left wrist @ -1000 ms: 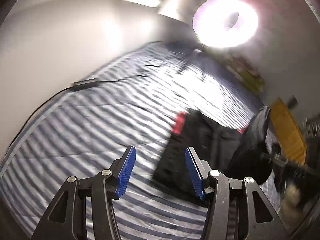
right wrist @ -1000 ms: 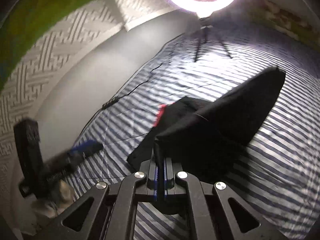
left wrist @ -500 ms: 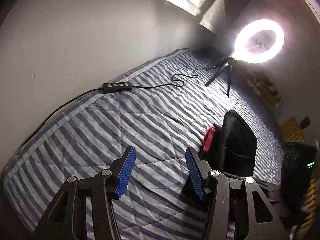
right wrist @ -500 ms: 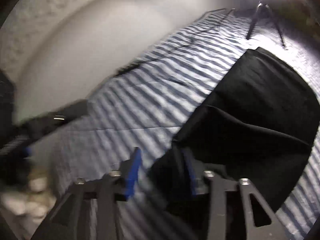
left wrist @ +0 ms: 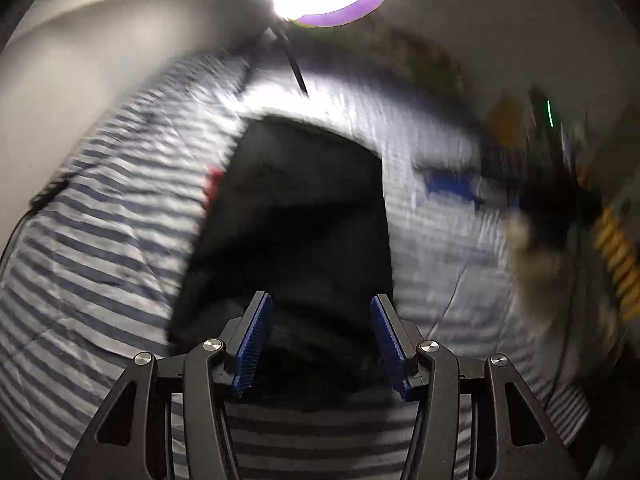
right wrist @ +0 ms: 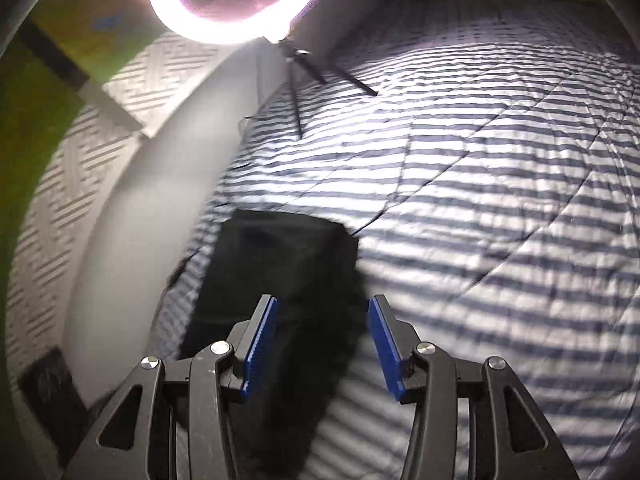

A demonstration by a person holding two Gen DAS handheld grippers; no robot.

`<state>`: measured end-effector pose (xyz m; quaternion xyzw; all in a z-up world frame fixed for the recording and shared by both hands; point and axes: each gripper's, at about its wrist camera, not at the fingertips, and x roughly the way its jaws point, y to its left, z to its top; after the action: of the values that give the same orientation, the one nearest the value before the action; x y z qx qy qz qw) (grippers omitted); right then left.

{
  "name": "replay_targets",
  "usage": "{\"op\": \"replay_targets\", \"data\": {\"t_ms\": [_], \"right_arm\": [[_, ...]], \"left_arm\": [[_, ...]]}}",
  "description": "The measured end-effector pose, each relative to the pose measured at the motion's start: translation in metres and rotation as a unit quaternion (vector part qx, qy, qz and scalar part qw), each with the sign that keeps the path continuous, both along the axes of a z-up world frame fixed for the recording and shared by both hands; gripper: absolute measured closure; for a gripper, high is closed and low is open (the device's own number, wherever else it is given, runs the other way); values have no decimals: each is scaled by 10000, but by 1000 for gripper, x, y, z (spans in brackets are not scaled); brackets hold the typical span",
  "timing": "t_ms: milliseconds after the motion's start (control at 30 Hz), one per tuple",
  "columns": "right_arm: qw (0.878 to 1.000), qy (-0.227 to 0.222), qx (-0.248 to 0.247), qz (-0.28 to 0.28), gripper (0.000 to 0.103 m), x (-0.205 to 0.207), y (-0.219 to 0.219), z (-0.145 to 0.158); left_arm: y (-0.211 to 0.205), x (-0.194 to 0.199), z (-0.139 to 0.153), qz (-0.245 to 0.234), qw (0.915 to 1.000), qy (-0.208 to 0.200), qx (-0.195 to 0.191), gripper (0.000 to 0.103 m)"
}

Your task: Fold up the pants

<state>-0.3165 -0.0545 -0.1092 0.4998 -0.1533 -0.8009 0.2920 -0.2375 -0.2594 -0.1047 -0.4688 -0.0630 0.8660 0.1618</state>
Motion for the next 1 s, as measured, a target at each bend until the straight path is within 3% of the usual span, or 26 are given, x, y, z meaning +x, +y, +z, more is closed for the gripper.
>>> {"op": "replay_targets", "data": {"t_ms": [67, 133, 267, 300, 367, 433, 567, 667, 733, 800, 833, 900, 1000], "right_arm": [[9999, -40, 37, 163, 58, -16, -17, -5], [9994, -88, 74, 332, 58, -24, -28, -12], [9957, -35, 899, 205, 62, -62, -62, -34], [9958, -38, 902, 178, 62, -66, -63, -34], [9971, 44, 748, 135, 62, -64, -57, -26], [9984, 44, 494, 264, 61, -57, -46, -17], [9973, 31, 459, 575, 61, -43, -36, -12], [9965, -83, 554, 625, 61, -44, -40, -20], [9964, -160, 556, 626, 61, -48, -44, -25], [9956, -204, 633, 654, 62, -52, -51, -33], [9955, -196, 656, 651, 65, -53, -53, -34], [9959, -182, 627, 633, 84, -53, -52, -35], [9966, -161, 597, 541, 91, -53, -50, -29]], "left_arm": [[2, -5, -24, 6, 9987, -292, -420, 48], [-11, -4, -36, 178, 9973, -514, -498, 48], [-38, 7, -26, 733, 9927, -231, -935, 46], [-43, 10, -22, 860, 9911, -145, -1006, 46], [-51, 14, -7, 1000, 9920, -24, -764, 46], [-39, 17, 7, 841, 9954, 153, -429, 46], [29, 17, 13, 8, 9980, 398, -487, 46], [80, 11, -3, -602, 9952, 301, -714, 46], [97, 6, -19, -689, 9916, 236, -1072, 46], [99, -1, -36, -657, 9895, 118, -1284, 54], [96, -4, -41, -665, 9905, 36, -1203, 55], [90, -5, -44, -658, 9925, 27, -1032, 61], [96, 4, -45, -749, 9899, 151, -1198, 69]]}}
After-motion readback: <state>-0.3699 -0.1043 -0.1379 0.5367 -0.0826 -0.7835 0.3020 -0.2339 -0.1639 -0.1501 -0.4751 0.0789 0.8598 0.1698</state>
